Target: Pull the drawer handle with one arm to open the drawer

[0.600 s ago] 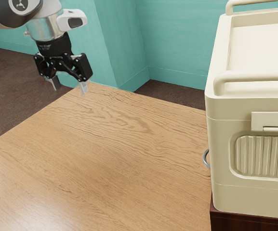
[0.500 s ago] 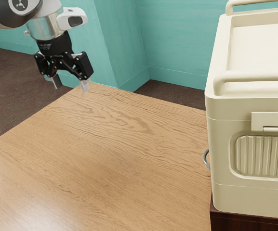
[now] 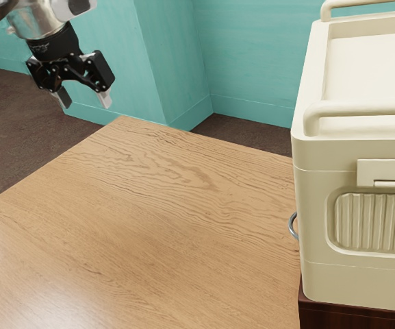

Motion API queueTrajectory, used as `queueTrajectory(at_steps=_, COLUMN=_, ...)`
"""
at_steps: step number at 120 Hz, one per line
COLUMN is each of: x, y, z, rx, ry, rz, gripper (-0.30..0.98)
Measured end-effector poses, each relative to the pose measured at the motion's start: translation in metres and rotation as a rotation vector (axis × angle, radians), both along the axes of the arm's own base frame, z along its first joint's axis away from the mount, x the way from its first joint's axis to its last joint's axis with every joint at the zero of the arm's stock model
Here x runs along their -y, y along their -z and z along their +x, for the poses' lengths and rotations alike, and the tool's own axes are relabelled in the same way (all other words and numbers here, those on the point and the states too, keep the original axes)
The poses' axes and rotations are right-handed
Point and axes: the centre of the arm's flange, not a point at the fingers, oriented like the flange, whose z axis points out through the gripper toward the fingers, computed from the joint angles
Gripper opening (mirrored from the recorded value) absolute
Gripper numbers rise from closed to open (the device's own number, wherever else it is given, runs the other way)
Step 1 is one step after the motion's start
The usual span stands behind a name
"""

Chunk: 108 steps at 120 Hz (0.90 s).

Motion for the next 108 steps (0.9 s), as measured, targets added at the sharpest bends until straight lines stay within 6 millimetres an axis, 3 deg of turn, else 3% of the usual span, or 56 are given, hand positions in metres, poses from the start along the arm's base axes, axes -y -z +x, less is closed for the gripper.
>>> queueTrajectory(at_steps=7, x=0.013, y=0.013, z=0.014, rx=-0.022, ry=0.018, rz=-0.001, gripper=0.67)
queueTrajectory(at_steps=20, x=0.067, y=0.045, z=0.045, rx=-0.060, ry=0.109, rz=-0.041, gripper=0.67)
queueTrajectory(at_steps=41, x=0.100, y=0.113, z=0.031, rx=-0.084, ry=0.120, rz=-0.157, gripper=0.67)
queueTrajectory(at_steps=73, x=0.173, y=0.142, z=0.038, rx=0.006, ry=0.030, rz=-0.311, gripper=0.67)
queueTrajectory(at_steps=94, x=0.179, y=0.165, z=0.036, rx=0.022, ry=-0.067, rz=-0.369, gripper=0.67)
queueTrajectory(at_steps=108, x=0.199, y=0.174, z=0.037, rx=0.047, ry=-0.084, rz=-0.387, gripper=0.66)
